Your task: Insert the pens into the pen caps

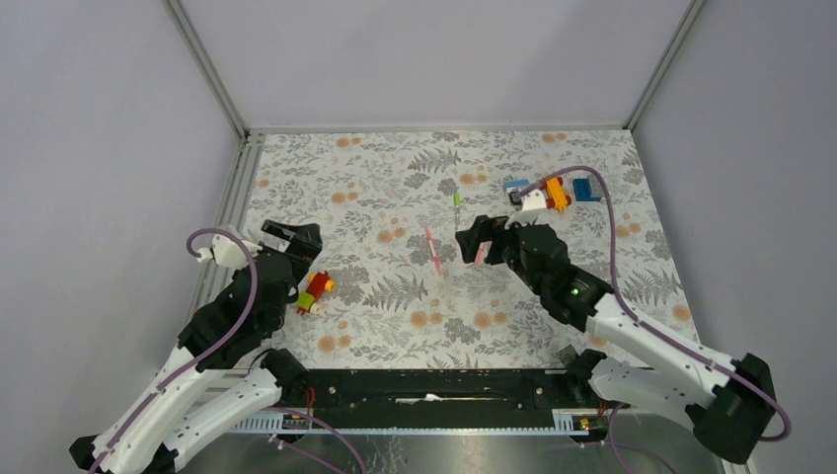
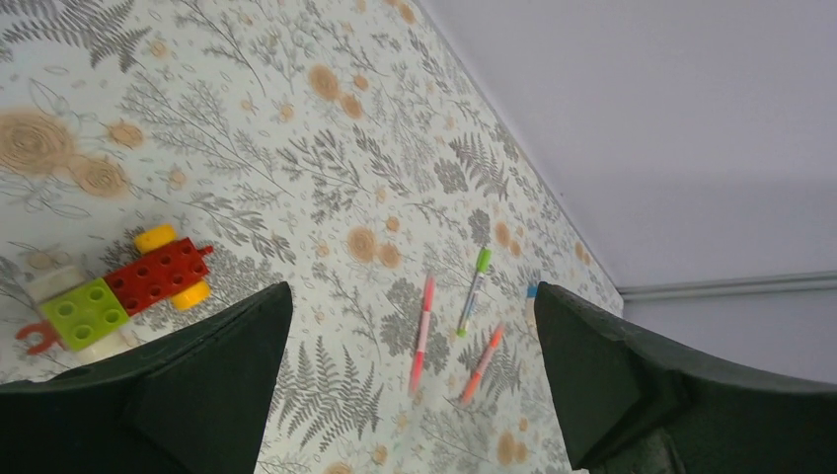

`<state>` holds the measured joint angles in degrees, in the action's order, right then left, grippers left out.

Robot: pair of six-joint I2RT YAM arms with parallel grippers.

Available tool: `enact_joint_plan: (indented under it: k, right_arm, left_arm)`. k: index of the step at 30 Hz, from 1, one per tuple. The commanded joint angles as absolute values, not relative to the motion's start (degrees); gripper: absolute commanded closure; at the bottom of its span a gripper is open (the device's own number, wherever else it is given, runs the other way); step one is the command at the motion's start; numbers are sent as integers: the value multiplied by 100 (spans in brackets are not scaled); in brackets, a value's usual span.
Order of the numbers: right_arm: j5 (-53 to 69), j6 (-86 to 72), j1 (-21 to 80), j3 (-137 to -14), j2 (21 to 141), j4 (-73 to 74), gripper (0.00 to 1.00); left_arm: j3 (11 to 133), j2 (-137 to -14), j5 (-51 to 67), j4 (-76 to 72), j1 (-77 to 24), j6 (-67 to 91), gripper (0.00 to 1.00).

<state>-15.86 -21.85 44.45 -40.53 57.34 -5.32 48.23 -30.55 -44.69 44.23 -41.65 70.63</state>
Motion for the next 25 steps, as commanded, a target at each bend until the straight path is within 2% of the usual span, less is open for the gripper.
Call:
enact_joint_plan:
  k: [1,13,25]
  right_arm:
    - [-1779,-2415,4411,-3666,4934,-848,1]
    - [-1893,-2746,4409,-2754,3280,-803,0]
    - [-1823,-2811,4411,-2882,3221,-660,0]
  left_arm:
    - [4701,-2989,-5020,4469,-4146,6620,1]
    - [4386,-3357,-5077,4461,-4150,6205,1]
    - [4407,-3410,-5045,4456,-4149,6098,1]
